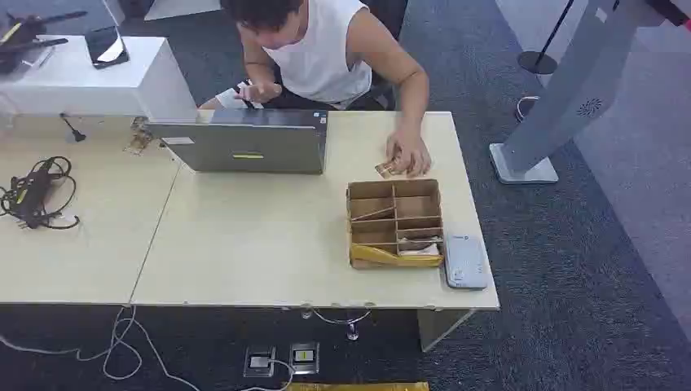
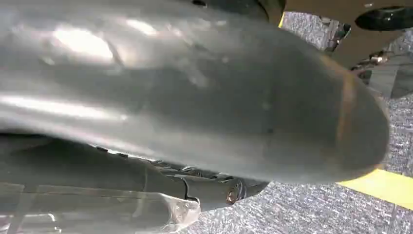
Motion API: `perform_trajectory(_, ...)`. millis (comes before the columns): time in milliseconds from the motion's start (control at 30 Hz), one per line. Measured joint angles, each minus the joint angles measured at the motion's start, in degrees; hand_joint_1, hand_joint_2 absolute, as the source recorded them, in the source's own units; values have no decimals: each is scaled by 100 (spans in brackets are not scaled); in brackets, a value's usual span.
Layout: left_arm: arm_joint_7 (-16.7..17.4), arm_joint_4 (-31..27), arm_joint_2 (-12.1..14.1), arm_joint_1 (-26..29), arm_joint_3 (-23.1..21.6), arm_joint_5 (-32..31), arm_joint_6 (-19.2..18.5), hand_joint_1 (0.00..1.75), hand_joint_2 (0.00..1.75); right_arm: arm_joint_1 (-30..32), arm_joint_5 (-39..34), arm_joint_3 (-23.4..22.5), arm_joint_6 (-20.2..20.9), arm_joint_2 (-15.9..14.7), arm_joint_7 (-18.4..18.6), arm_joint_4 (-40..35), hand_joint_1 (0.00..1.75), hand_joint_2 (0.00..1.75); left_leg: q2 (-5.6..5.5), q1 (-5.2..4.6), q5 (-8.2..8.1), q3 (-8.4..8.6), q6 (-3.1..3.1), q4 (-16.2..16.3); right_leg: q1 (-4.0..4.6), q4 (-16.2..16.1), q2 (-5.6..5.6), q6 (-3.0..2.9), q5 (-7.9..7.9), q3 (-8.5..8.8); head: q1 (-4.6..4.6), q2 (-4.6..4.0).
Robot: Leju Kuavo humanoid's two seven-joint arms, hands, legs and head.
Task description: Pass the card to the sensor for recognition and then transmit it.
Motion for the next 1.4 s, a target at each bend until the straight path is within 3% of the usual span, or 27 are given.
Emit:
perform_trajectory(400, -439, -7, 162, 46, 92, 971, 0, 0, 175, 3, -33, 0, -15, -24, -94, 13, 0, 0, 0, 0, 0, 1, 0, 0, 0, 0, 0, 0, 0, 0, 0, 0)
perform_trajectory(800, -701, -129, 334, 77, 90, 1536, -2, 0, 175, 3, -87, 0, -24, -44, -114, 13, 0, 0, 0, 0, 0, 1, 0, 0, 0, 0, 1, 0, 0, 0, 0, 0)
perform_trajectory(1067, -855, -201, 448, 116, 87, 1934, -2, 0, 175, -1, -406, 0, -225, -98, -410, 13, 0, 0, 0, 0, 0, 0, 0, 0, 0, 1, 0, 0, 0, 1, 0, 0)
perform_trajectory(1100, -859, -205, 457, 118, 83, 1973, -2, 0, 175, -17, -483, -9, -312, -120, -515, 13, 0, 175, 0, 0, 0, -2, 0, 0, 0, 1, 0, 0, 0, 2, 0, 0)
perform_trajectory(1300, -835, -205, 520, 118, 66, 2164, -2, 0, 175, -396, -939, -277, -1011, -400, -1374, -2, 0, 175, 1, -5, 5, 1, 6, 0, -7, 1, 1, 5, 5, 4, 0, 0)
perform_trajectory(1400, -623, -203, 546, 115, 20, 2201, -4, 0, 175, -690, -1178, -624, -1688, -620, -1768, -231, 0, 175, 1, -12, 9, 2, 13, 1, -15, 1, 3, 9, 11, 4, -2, 0)
